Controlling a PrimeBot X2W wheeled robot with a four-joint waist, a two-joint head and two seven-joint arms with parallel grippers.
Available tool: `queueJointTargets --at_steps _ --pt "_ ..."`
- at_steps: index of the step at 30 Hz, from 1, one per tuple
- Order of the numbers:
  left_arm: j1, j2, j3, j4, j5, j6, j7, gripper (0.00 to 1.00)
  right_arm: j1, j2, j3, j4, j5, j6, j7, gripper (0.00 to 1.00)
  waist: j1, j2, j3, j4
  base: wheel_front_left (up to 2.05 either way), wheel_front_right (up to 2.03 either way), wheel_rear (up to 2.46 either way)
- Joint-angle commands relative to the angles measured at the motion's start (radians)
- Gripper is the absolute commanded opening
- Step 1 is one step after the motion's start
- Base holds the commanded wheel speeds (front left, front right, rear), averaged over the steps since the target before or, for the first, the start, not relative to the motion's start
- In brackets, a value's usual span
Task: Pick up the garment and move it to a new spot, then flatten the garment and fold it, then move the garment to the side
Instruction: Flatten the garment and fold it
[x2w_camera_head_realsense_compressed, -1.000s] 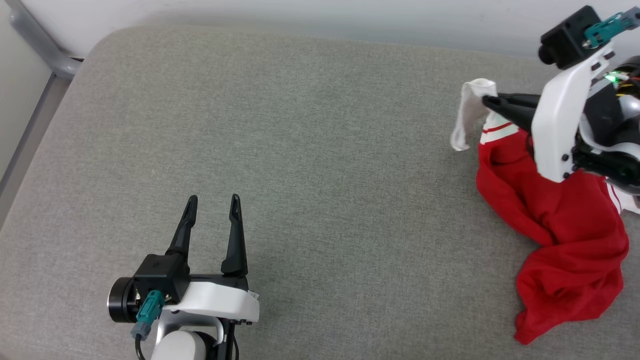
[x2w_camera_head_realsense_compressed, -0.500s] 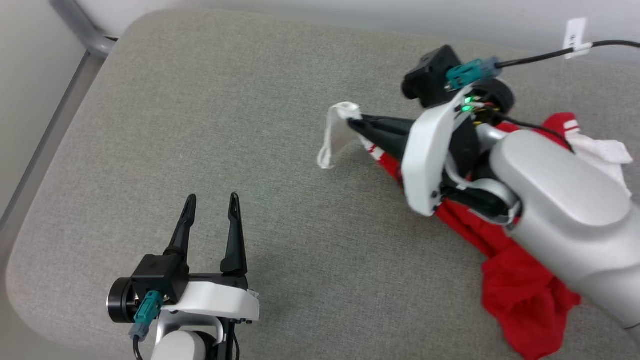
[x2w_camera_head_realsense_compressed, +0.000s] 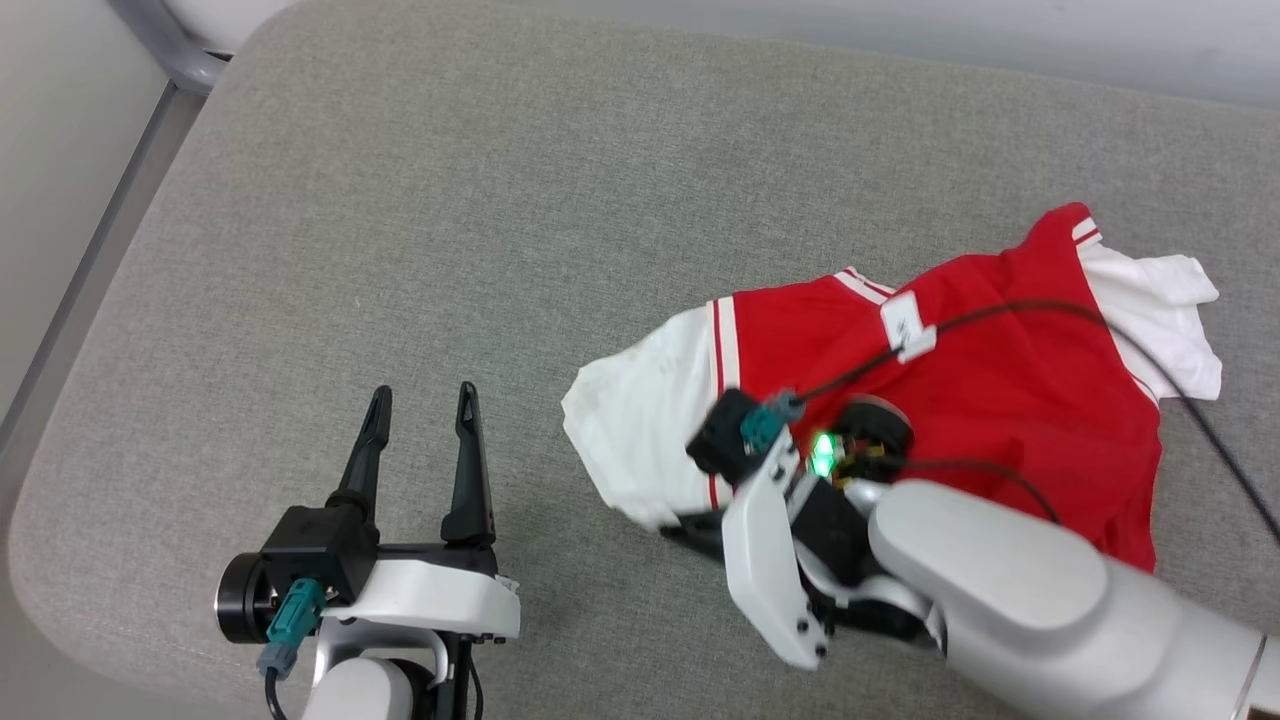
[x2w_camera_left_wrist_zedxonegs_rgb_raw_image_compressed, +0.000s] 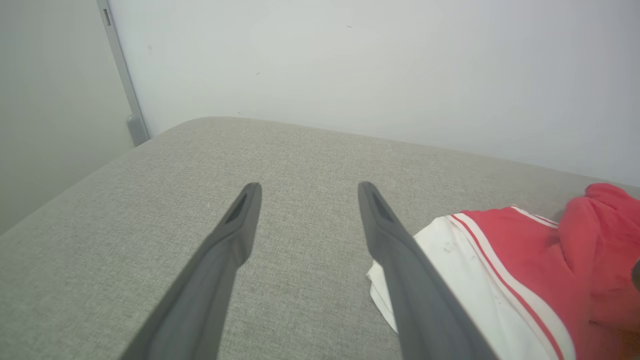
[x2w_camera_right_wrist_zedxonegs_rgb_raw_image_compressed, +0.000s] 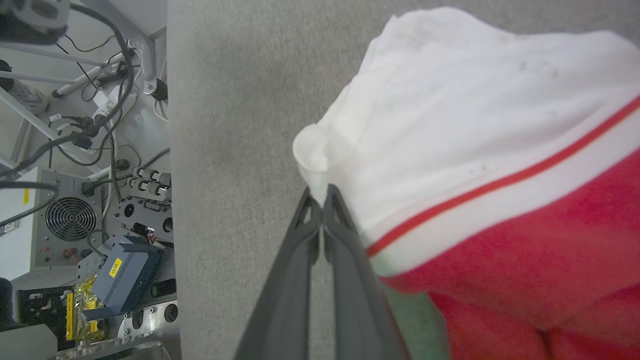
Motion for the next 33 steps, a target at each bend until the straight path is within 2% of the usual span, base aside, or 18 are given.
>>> queueJointTargets --at_steps 1,2,3,6,7,8,9,14,18,25,29,33 --pt "-0.012 -0.001 -0.002 0.003 -0.005 -0.001 -0.003 1.0 0.047 0.001 0.007 0.013 -0.005 0.0 0.026 0.0 0.0 0.0 0.002 -0.002 0.0 0.0 0.0" --pt "-0.02 -0.001 -0.008 0.007 -0.004 -0.003 -0.003 1.0 0.106 0.008 0.01 0.03 -0.071 0.0 0.09 0.0 0.0 0.0 0.005 0.0 0.0 0.0 0.0" --pt "-0.02 -0.001 -0.008 0.008 -0.004 -0.004 -0.003 1.0 0.132 0.011 0.012 0.032 -0.089 0.0 0.107 0.0 0.0 0.0 0.004 -0.001 0.0 0.0 0.0" --pt "-0.016 -0.001 0.001 0.011 0.001 -0.003 -0.002 1.0 0.157 0.025 0.014 0.033 -0.109 0.0 0.091 0.0 0.0 0.0 -0.001 -0.011 0.0 0.0 0.0" --pt "-0.011 -0.001 0.006 0.012 0.003 -0.003 -0.003 1.0 0.154 0.029 0.013 0.032 -0.111 0.0 0.072 0.13 0.0 0.0 -0.005 -0.017 0.0 0.0 0.0" --pt "-0.006 -0.001 0.009 0.014 0.003 -0.004 -0.002 1.0 0.144 0.032 0.013 0.03 -0.12 0.0 0.042 0.46 0.0 0.0 -0.011 -0.022 0.0 0.0 0.0" --pt "-0.002 -0.001 0.013 0.015 0.005 -0.005 -0.002 1.0 0.132 0.034 0.01 0.031 -0.127 0.0 0.009 0.99 0.0 0.0 -0.016 -0.027 0.0 0.0 0.0" --pt "0.015 -0.001 0.033 0.018 0.023 -0.013 -0.003 1.0 0.129 0.008 -0.007 0.003 -0.142 0.0 -0.167 1.0 0.0 0.0 -0.06 -0.058 0.0 0.0 0.0" --pt "0.029 -0.001 0.055 0.013 0.039 -0.021 -0.003 1.0 0.177 -0.043 -0.09 -0.047 -0.132 -0.001 -0.269 1.0 0.0 0.0 -0.094 -0.085 0.0 0.0 0.0" --pt "0.067 -0.001 0.08 -0.003 0.059 -0.026 -0.003 1.0 0.278 -0.134 -0.428 -0.09 -0.204 -0.001 -0.403 1.0 0.0 0.0 -0.132 -0.128 0.0 0.0 0.0" --pt "0.078 -0.001 0.082 -0.005 0.065 -0.033 -0.002 1.0 0.295 -0.181 -0.629 -0.113 -0.287 -0.001 -0.396 1.0 0.0 0.0 -0.133 -0.136 0.0 0.0 0.0" --pt "0.076 -0.001 0.079 -0.008 0.062 -0.035 -0.002 1.0 0.283 -0.22 -0.784 -0.158 -0.352 -0.001 -0.325 1.0 0.0 0.0 -0.124 -0.137 0.0 0.0 0.0"
